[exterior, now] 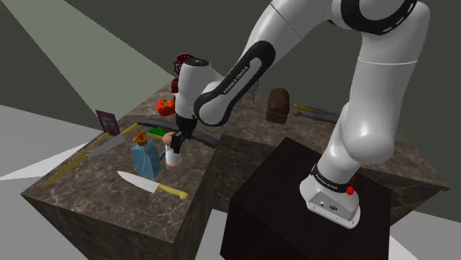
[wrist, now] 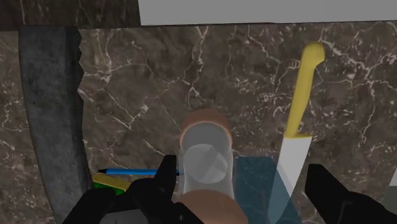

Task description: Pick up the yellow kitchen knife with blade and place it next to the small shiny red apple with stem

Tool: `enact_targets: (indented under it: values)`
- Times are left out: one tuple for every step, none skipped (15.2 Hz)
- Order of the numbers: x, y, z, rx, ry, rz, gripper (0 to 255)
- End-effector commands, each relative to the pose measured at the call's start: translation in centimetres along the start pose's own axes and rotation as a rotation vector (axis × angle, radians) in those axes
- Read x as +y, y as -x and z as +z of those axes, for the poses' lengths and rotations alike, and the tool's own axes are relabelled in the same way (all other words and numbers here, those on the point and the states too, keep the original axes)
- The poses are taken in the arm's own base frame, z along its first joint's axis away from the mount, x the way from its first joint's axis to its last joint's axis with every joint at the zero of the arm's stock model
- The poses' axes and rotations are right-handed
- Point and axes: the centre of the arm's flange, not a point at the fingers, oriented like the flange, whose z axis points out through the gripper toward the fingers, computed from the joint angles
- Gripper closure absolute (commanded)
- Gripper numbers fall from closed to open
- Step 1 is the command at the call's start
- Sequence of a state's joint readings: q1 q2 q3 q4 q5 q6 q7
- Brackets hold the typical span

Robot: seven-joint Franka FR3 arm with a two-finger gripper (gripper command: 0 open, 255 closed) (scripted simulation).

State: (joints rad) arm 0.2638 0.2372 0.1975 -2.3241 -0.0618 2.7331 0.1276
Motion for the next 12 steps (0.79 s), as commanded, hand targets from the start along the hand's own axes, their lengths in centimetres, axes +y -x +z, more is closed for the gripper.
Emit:
enact_targets:
  values:
    - [-1.4,0.0,1.9,-0.002,-0.01,-0.028,0]
    - [-2.1,-0.3,3.0,-0.003,-0.015,-0.042,0]
    - [-2.8,-0.5,4.1,-0.004,-0.02,-0.056,0]
    - [-3.5,-0.8,5.1,-0.005,-0.025,-0.07,0]
    - [-4.2,-1.0,6.2,-0.006,-0.03,-0.084,0]
    - [-4.9,-1.2,7.2,-0.006,-0.035,-0.098,0]
    - [-5.6,-1.4,8.3,-0.007,-0.04,-0.112,0]
    - [-6.3,-1.6,9.3,-0.008,-0.045,-0.126,0]
    - [-7.1,-1.8,10.3,-0.009,-0.05,-0.139,0]
    - [-7.8,-2.0,11.4,-0.01,-0.054,-0.153,0]
    - [-8.5,-2.1,12.3,-0.011,-0.059,-0.166,0]
    - [-8.5,-2.1,12.8,-0.011,-0.059,-0.166,0]
